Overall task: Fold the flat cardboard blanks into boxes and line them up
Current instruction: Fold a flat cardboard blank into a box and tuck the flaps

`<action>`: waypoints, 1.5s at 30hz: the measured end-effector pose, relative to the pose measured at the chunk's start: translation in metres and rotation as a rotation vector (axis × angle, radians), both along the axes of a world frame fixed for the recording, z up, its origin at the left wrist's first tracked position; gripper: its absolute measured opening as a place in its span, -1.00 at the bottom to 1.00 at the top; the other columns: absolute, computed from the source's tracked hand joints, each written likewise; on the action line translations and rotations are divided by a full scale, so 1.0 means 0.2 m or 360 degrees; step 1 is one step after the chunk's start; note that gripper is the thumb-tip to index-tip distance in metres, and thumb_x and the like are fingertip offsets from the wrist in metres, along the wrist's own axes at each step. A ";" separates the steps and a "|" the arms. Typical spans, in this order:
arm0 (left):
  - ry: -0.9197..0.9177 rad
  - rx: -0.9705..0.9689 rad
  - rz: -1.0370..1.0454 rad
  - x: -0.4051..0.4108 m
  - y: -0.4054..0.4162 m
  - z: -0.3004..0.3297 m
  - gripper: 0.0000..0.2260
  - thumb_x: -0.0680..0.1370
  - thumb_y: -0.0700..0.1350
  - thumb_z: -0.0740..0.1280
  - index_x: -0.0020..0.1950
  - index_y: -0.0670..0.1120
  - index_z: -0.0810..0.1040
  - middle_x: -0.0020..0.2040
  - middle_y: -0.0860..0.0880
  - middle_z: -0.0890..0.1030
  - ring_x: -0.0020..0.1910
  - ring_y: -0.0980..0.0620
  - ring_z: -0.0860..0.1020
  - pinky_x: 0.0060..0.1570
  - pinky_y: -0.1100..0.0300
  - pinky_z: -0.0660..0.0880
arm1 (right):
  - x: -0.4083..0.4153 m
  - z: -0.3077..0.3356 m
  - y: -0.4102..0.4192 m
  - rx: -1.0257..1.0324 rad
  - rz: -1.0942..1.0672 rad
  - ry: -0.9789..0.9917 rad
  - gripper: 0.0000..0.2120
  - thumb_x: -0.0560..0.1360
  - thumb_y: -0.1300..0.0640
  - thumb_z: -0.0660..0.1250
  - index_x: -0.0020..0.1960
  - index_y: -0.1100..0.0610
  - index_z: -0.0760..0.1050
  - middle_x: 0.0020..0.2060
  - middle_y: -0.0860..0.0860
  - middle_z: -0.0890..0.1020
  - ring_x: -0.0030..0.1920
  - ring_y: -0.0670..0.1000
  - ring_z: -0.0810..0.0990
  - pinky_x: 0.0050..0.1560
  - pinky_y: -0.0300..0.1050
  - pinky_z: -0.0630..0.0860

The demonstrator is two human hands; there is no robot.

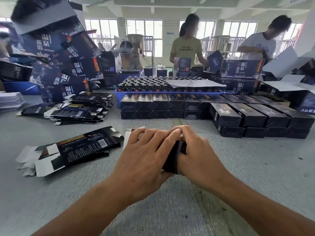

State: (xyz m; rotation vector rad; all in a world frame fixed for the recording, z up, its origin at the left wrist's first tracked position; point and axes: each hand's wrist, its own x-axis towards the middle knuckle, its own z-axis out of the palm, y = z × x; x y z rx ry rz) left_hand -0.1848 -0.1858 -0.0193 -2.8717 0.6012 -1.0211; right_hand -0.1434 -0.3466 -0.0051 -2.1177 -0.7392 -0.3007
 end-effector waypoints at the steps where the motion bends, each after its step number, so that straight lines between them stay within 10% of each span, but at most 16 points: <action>1: 0.0009 0.0019 0.0007 0.00 0.00 0.00 -0.21 0.40 0.29 0.37 0.53 -0.05 0.27 0.37 0.04 0.48 0.32 -0.03 0.46 0.38 -0.14 0.37 | 0.00 0.01 -0.01 0.0026 0.0070 0.0109 -0.71 0.54 0.22 0.34 0.18 -0.06 0.43 -0.22 -0.11 0.63 -0.19 -0.18 0.64 -0.32 -0.31 0.57; 8: 0.0111 0.0128 0.0045 0.02 0.07 0.00 -0.23 0.41 0.25 0.40 0.53 -0.01 0.27 0.40 0.04 0.46 0.34 -0.05 0.47 0.32 -0.13 0.42 | 0.04 0.07 -0.07 0.0207 0.0469 0.0942 -0.48 0.51 0.40 0.24 0.29 -0.12 0.45 -0.05 0.04 0.64 -0.15 -0.07 0.61 -0.23 -0.29 0.53; 17: 0.0020 -0.0300 0.0036 0.01 0.08 0.02 -0.37 0.41 0.26 0.30 0.42 0.04 0.35 0.32 0.11 0.51 0.30 0.04 0.46 0.24 0.03 0.38 | 0.02 0.02 -0.05 0.0052 0.0032 -0.0203 -0.64 0.61 0.11 0.28 0.31 -0.24 0.37 0.07 -0.26 0.59 0.04 -0.35 0.57 -0.12 -0.49 0.52; 35: 0.0158 -0.1147 -0.0161 -0.01 0.13 0.04 -0.19 0.27 0.16 0.61 0.41 0.26 0.28 0.27 0.25 0.51 0.26 0.11 0.51 0.22 -0.02 0.52 | -0.05 0.10 -0.06 0.0657 0.0237 -0.0028 -0.74 0.52 0.07 0.46 -0.14 -0.15 0.38 -0.13 0.00 0.70 -0.28 0.07 0.65 -0.31 0.10 0.64; 41: 0.0023 -0.0981 -0.0106 -0.01 0.12 0.04 -0.24 0.28 0.17 0.57 0.42 0.07 0.38 0.23 0.22 0.49 0.20 0.09 0.52 0.17 -0.09 0.53 | -0.03 0.07 -0.07 0.0333 0.0224 -0.0402 -0.81 0.58 0.27 0.36 -0.03 0.02 0.69 -0.08 -0.20 0.69 -0.14 -0.19 0.63 -0.22 -0.33 0.52; 45: -0.0025 -0.0857 -0.0065 -0.01 0.12 0.05 -0.25 0.30 0.19 0.53 0.43 0.00 0.42 0.23 0.23 0.47 0.20 0.15 0.46 0.19 -0.05 0.51 | -0.04 0.08 -0.06 0.0340 0.0171 -0.0007 -0.71 0.59 0.12 0.33 0.24 -0.15 0.61 -0.05 -0.35 0.64 -0.01 -0.27 0.63 -0.14 -0.41 0.51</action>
